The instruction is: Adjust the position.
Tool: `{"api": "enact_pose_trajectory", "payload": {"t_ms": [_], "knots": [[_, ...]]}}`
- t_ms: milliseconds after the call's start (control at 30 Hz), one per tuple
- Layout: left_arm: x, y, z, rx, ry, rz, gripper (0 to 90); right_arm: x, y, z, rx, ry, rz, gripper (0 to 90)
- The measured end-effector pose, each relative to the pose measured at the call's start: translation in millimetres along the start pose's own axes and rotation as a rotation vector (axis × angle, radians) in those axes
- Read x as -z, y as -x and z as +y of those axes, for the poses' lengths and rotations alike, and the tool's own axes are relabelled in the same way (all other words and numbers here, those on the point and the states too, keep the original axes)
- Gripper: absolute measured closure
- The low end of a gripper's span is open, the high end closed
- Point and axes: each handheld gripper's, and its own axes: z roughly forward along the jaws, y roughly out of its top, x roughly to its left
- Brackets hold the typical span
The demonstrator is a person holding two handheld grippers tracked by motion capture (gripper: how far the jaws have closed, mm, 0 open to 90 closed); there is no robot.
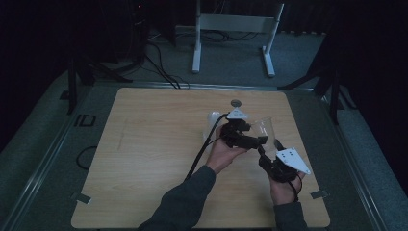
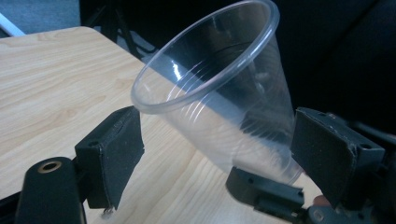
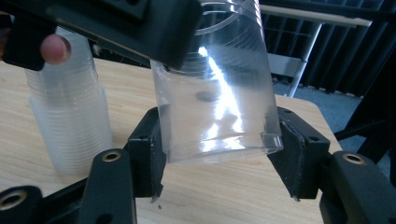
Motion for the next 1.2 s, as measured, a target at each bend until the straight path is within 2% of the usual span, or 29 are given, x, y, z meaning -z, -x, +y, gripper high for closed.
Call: {"api": "enact_pose_trajectory", "payload": {"t_ms": [200,467,833,933,1200], "knots": [[-1.4,0.9,0.1,0.033,0.03,-0.038,17.1,2.0,-1.6,0.7,-0.01,0.028,-0.015,41.7],[-5.8,3.1,1.1,0.057,0.055,-0.047,17.1,2.6,-6.9,-2.0,-0.003,0.051,-0.02,41.6],[-7.1,2.0,2.1,0.131,0.124,-0.058,19.5,1.4,-9.8,-4.1,-0.002,0.053,-0.008,40.6],[-6.2,2.0,2.1,0.13,0.13,-0.057,23.1,1.0,-9.6,-4.2,0.001,0.051,-0.002,40.3],[-5.3,3.0,-0.1,0.11,0.131,-0.046,26.1,-0.7,-8.5,-4.8,0.001,0.037,0.018,39.4]]}}
